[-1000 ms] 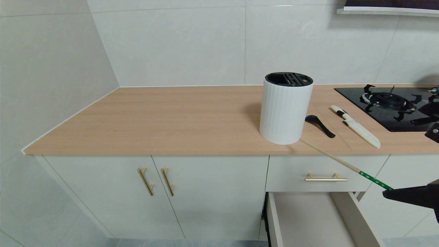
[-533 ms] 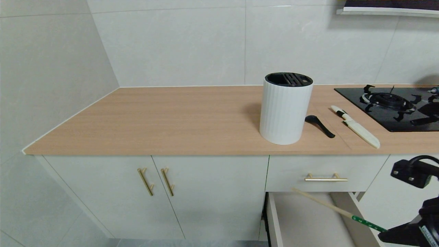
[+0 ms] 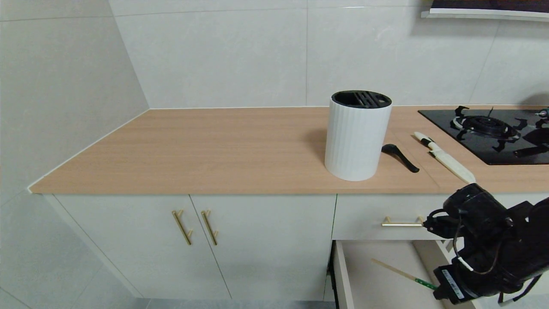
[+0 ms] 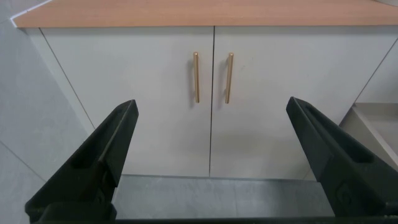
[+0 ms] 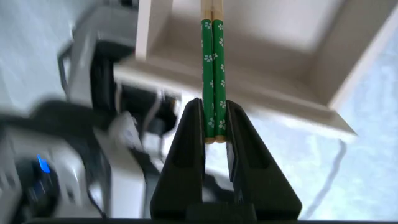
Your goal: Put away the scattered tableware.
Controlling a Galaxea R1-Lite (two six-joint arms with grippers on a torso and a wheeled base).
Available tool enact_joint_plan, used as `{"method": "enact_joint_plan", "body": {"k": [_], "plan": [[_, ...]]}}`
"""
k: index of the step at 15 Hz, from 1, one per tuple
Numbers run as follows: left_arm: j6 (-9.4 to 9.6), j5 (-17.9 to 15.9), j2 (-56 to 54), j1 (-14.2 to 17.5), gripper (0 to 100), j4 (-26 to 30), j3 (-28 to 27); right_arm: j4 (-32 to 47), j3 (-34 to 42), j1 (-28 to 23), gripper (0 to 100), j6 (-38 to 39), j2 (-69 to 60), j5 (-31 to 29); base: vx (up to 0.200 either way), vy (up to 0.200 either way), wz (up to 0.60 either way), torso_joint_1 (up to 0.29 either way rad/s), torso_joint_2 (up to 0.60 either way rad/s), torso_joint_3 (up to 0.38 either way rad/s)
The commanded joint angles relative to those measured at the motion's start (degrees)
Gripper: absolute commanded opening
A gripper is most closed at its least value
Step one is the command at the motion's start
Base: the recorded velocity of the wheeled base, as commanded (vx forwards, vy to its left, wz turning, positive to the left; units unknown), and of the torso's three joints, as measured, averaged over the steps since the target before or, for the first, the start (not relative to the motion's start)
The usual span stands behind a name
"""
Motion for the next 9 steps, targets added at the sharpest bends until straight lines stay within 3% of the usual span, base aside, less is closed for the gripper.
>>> {"method": "enact_joint_plan", "body": {"k": [1, 3, 9], "plan": [[-0.01, 0.02, 0.07, 0.02, 100, 0.01, 0.0, -0.6, -0.11, 0.08, 0, 0.49, 5.12, -0.01, 0.0, 0.0, 0.0, 0.0, 0.0, 0.0], [-0.01, 0.02, 0.07, 0.02, 100, 0.01, 0.0, -7.81, -0.2, 0.08, 0, 6.29, 8.46, -2.38, 0.0, 0.0, 0.0, 0.0, 0.0, 0.0], [-0.01, 0.02, 0.07, 0.02, 100, 0.01, 0.0, -9.83, 0.16, 0.34, 0, 6.65, 9.16, -4.23, 0.0, 0.0, 0.0, -0.015, 0.04, 0.024]]}}
